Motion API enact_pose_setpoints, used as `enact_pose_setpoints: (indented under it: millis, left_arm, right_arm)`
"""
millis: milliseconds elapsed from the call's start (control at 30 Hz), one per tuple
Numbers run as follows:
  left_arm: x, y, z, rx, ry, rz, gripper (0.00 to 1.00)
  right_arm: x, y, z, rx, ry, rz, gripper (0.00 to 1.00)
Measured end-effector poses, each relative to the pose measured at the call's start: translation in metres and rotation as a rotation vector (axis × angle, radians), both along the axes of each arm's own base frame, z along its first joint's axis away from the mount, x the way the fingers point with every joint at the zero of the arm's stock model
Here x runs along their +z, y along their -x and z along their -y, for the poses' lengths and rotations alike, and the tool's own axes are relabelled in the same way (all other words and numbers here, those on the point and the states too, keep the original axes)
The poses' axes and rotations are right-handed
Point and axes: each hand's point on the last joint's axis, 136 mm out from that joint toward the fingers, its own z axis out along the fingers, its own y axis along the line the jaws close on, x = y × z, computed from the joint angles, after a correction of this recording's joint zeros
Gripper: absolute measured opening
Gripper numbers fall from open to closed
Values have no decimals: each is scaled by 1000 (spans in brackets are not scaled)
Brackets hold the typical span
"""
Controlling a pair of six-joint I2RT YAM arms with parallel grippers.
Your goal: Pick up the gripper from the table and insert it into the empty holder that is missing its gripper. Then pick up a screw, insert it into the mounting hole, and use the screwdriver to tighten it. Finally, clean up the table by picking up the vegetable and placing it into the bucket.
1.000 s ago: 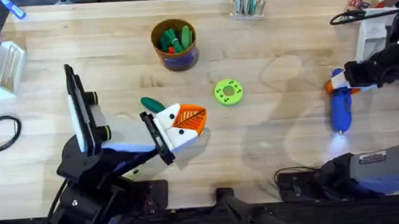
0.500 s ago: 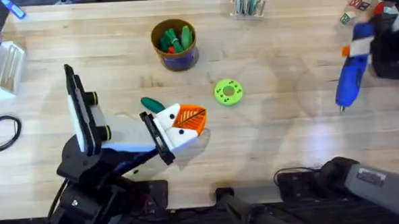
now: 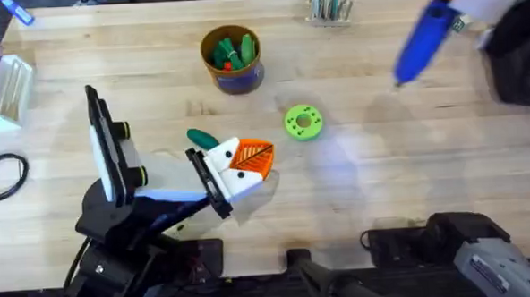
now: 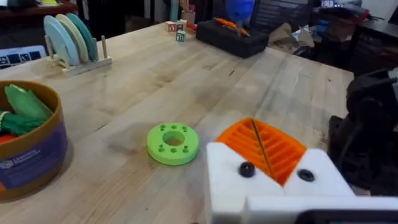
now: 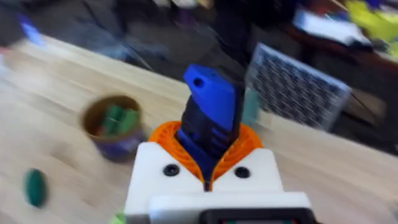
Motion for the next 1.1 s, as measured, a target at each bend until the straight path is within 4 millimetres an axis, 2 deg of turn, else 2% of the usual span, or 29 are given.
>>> enact_pose_setpoints:
  millis: [167, 367, 533, 667, 800, 933, 1100]
  left_arm:
    - [0, 0, 0, 0, 0, 0, 4]
    - [0, 0, 0, 0, 0, 0, 4]
    - [0, 0, 0, 0, 0, 0, 4]
    - [0, 0, 0, 0, 0, 0, 4]
    - [0, 0, 0, 0, 0, 0, 4]
    - [0, 0, 0, 0, 0, 0, 4]
    - [0, 0, 0, 0, 0, 0, 4]
  right_arm:
    - [8, 18, -74, 278, -157, 135, 25]
    - [23, 62, -162, 628, -282, 179, 25]
    - [35, 92, -211, 834, -342, 240, 25]
    - [36, 104, -234, 916, -372, 274, 25]
    - [27, 109, -250, 959, -378, 257, 25]
    - [19, 108, -256, 967, -373, 229, 25]
    - [19, 107, -256, 967, -373, 230, 25]
